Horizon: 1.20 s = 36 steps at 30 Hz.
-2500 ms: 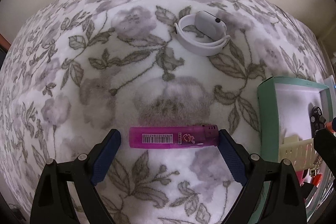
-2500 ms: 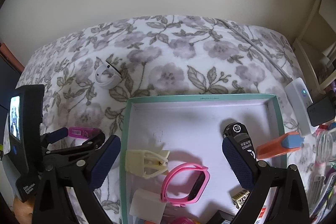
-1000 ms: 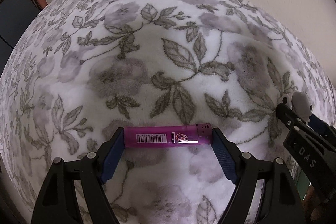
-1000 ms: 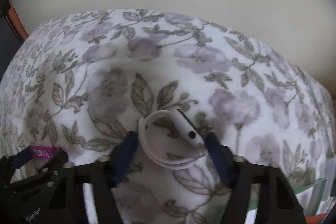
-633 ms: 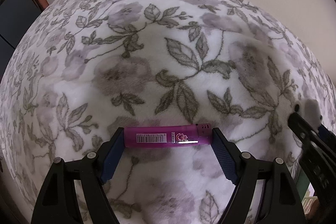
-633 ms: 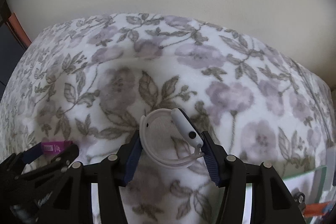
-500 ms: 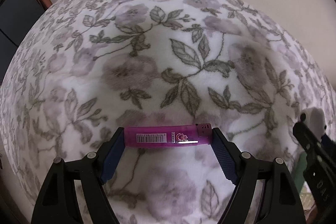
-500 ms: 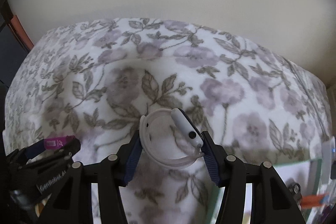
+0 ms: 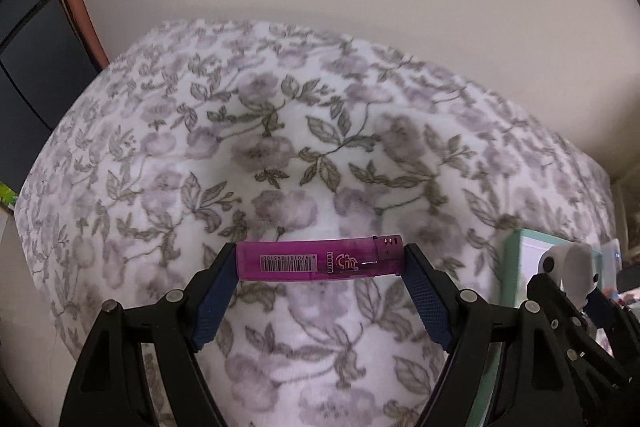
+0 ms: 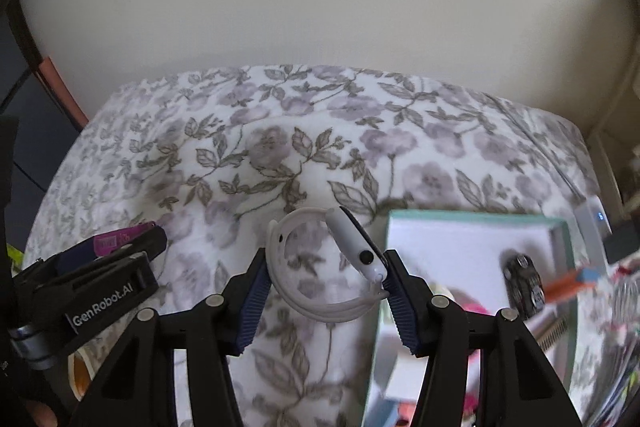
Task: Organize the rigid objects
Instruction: 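Carry purple lighter with left tool while right tool carries white watch to tray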
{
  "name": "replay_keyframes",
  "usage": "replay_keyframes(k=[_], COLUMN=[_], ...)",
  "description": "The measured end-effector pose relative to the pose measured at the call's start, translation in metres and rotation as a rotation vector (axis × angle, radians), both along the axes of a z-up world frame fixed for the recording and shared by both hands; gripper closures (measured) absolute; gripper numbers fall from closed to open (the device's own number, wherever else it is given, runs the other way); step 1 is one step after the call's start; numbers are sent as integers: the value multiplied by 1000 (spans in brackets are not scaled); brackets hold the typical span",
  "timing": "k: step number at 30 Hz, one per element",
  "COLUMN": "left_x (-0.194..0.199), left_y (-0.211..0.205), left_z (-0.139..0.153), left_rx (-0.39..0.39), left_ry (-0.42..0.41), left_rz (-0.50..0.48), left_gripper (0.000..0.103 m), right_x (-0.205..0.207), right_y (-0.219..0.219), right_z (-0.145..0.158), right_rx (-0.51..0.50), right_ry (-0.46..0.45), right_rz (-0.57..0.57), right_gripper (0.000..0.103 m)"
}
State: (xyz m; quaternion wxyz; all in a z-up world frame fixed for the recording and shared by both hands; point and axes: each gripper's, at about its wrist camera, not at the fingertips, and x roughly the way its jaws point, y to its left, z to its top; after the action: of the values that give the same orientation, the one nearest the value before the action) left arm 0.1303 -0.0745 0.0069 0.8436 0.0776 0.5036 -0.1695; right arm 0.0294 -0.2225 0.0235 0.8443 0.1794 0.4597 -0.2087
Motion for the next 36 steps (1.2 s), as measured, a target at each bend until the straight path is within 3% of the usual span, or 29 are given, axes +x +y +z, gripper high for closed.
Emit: replay_keyframes(k=[8, 14, 25, 36], left_x=[-50, -79, -125, -148], left_y=[13, 11, -8, -31], left_z=[26, 26, 24, 17], left_rx=[-67, -98, -95, -76], left_ry=[-91, -97, -132, -132], left_rz=[-50, -96, -191, -272], left_gripper=[21, 21, 21, 21], right_x=[-54, -90, -139, -153], right_y=[9, 16, 20, 0], right_z=[23, 34, 39, 30], right_rx=[0, -3, -8, -21], right_ry=[-45, -63, -67, -20], right_rz=[-61, -94, -136, -159], right_gripper=[45, 45, 45, 45])
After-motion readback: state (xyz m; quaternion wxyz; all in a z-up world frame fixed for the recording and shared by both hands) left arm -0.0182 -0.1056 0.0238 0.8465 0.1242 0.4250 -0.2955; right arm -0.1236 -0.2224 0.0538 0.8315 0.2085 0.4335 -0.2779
